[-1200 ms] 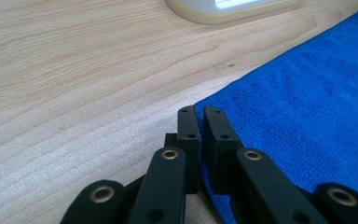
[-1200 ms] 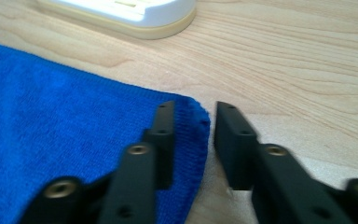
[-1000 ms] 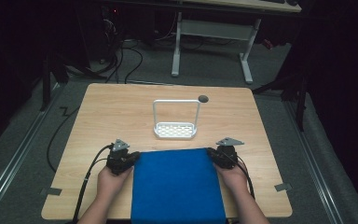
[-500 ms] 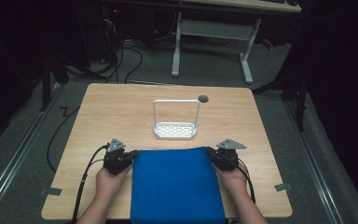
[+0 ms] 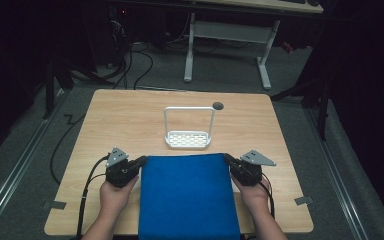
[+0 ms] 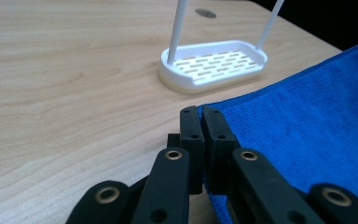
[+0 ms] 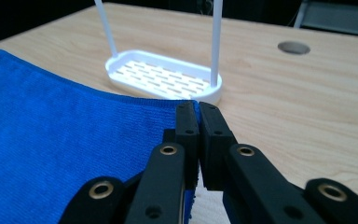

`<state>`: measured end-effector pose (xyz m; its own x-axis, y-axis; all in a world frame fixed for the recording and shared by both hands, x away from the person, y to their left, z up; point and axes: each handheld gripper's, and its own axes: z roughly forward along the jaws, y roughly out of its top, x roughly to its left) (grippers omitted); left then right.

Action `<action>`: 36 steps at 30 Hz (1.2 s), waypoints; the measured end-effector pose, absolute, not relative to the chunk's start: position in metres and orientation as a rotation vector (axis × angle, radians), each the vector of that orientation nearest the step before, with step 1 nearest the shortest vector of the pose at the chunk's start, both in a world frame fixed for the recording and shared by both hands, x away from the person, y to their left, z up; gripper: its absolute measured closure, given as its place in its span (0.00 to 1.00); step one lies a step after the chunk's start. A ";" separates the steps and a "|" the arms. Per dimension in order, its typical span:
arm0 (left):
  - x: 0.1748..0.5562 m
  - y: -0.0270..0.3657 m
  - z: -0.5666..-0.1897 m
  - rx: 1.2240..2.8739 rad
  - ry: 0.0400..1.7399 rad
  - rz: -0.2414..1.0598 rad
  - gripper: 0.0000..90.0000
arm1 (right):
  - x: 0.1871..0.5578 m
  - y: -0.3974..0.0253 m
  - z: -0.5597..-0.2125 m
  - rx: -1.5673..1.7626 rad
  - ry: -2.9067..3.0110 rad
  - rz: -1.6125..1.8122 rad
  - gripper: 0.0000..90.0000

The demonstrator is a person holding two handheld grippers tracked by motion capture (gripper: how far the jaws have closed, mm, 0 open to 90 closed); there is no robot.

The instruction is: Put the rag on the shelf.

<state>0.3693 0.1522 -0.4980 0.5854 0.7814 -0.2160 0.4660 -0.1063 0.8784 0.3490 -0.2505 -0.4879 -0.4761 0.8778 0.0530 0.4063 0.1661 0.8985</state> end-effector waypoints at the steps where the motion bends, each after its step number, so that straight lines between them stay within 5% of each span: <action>1: 0.368 0.152 -0.496 1.744 1.026 0.373 0.98 | 0.348 -0.251 -0.486 1.208 1.954 1.279 0.98; 36: 0.360 0.158 -0.373 1.541 0.851 0.579 0.98 | 0.333 -0.246 -0.373 0.959 1.685 1.479 0.98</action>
<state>0.3605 0.1584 -0.3728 0.6057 0.7883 -0.1085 0.1882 -0.0094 0.9821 0.3329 -0.2460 -0.3732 -0.4901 0.8713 -0.0264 0.0867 0.0789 0.9931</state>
